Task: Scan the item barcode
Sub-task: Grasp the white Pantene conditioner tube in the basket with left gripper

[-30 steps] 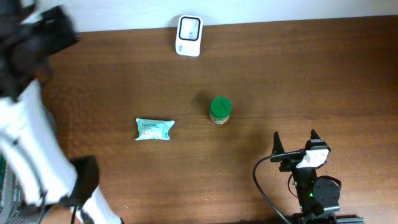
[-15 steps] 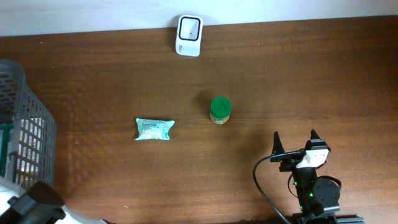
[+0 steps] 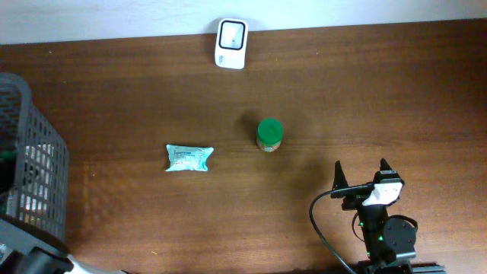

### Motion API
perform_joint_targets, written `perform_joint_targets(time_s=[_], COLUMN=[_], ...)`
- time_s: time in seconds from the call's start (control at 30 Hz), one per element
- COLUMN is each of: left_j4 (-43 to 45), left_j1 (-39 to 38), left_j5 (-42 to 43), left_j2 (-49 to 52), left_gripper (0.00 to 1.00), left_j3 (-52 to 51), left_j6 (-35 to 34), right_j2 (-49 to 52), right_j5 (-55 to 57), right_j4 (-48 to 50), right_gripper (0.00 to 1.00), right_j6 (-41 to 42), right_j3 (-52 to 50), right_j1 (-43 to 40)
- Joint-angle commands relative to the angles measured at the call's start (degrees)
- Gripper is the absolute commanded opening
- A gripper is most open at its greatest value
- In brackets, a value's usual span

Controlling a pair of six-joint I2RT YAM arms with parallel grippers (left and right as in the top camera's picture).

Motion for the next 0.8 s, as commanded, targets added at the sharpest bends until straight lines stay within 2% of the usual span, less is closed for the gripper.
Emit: perform_joint_targets(time_s=[0.0,0.2,0.3,0.37,0.5,0.57,0.63,0.77], left_j4=[5.99,8.37,8.28,8.39,8.37,8.24,7.58,0.72], left_j1=[-0.13,-0.76,-1.99,-2.56,-2.49,-2.49,-2.49,-2.49], left_j5=[2.29,4.37,5.53,5.51,5.09,5.09,5.09,5.07], left_j2=[0.07,4.66,6.62,6.62,6.62,6.54,5.81,0.98], left_gripper=[0.82,0.72,0.6,0.48,0.02,0.0,0.0,0.0], left_j3=[-4.24,-6.16,-6.16,-6.16,-6.14,-5.7,-4.2,5.95], left_j6=[4.37,4.52,4.52,4.52,4.5,4.39,0.72,-5.92], right_j2=[-0.37,-0.37,-0.37,-0.37,-0.37,-0.37,-0.37,-0.37], right_j5=[0.9,0.9,0.9,0.9,0.9,0.9,0.9,0.9], right_j4=[-0.37,-0.37,-0.37,-0.37,-0.37,-0.37,-0.37,-0.37], right_gripper=[0.98,0.98,0.98,0.98,0.98,0.98,0.98,0.98], right_j6=[0.17,0.17,0.17,0.17,0.17,0.17,0.17,0.17], right_j3=[-0.31,-0.31,-0.31,-0.31,-0.31,-0.31,-0.31,-0.31], right_j1=[-0.44,-0.44,-0.44,-0.44,-0.44,-0.44,-0.44,-0.44])
